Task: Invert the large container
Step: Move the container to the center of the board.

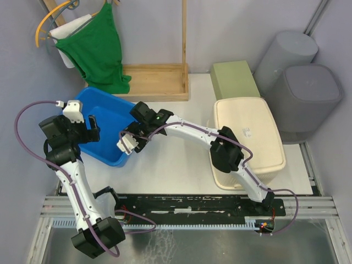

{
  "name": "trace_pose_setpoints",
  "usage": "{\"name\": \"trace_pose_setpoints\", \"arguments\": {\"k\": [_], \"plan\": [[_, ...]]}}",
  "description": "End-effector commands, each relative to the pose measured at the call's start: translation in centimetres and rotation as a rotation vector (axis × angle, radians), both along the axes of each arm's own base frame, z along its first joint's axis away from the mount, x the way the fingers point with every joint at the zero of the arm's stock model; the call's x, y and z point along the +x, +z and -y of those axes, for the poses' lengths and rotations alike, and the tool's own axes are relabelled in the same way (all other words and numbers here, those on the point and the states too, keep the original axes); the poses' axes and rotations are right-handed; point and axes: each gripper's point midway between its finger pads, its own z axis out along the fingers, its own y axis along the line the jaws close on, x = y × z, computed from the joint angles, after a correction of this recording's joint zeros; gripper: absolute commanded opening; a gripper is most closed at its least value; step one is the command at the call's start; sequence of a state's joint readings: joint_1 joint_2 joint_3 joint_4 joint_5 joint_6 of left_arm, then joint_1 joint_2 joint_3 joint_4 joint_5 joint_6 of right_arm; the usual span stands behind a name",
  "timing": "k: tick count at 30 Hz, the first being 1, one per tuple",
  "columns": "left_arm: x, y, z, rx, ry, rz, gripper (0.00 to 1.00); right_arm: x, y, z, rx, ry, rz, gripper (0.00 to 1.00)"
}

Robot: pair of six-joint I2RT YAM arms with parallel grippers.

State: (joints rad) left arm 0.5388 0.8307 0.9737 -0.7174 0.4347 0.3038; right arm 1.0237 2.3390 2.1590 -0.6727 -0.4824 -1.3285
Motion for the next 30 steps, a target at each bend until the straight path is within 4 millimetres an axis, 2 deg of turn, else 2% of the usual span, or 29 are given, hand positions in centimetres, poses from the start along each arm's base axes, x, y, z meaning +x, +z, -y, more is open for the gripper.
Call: {"name": "trace_pose_setpoints", "arguments": {"k": [1,2,4,9,12,17,23,28,30], "plan": [[0.0,0.6,0.8,-0.037,-0.023,0.035,0.89,-1.9,2.2,0.6,0.035,0.011,-0.064,0.63],[0.1,0.6,0.8,-0.040,-0.029,0.034,0.89,-2.6,1.1,1.6,0.007,0.010,-0.085,0.62],[0.2,0.6,0.9,-0.045,-0.034,0.033,0.89,-3.4,1.4,2.9,-0.007,0.009,-0.093,0.62],[0.3,0.2,0.8,-0.048,-0.036,0.023,0.89,-4.2,1.8,4.2,-0.015,0.009,-0.098,0.62],[0.3,-0.1,0.7,-0.048,-0.034,0.018,0.89,-5.0,0.6,5.6,-0.052,0.008,-0.120,0.62],[0.2,0.0,0.4,-0.040,-0.015,0.020,0.89,-6.2,-0.1,7.4,-0.083,0.008,-0.139,0.62],[0.3,0.3,0.0,-0.031,0.006,0.026,0.89,-9.8,-1.7,10.3,-0.145,0.038,-0.172,0.62],[0.6,0.2,-0.2,-0.037,0.008,0.016,0.89,-11.1,-0.1,11.7,-0.126,0.051,-0.160,0.62],[0.7,0.3,-0.2,-0.038,0.007,0.017,0.89,-11.6,2.1,12.4,-0.085,0.054,-0.136,0.62]]}}
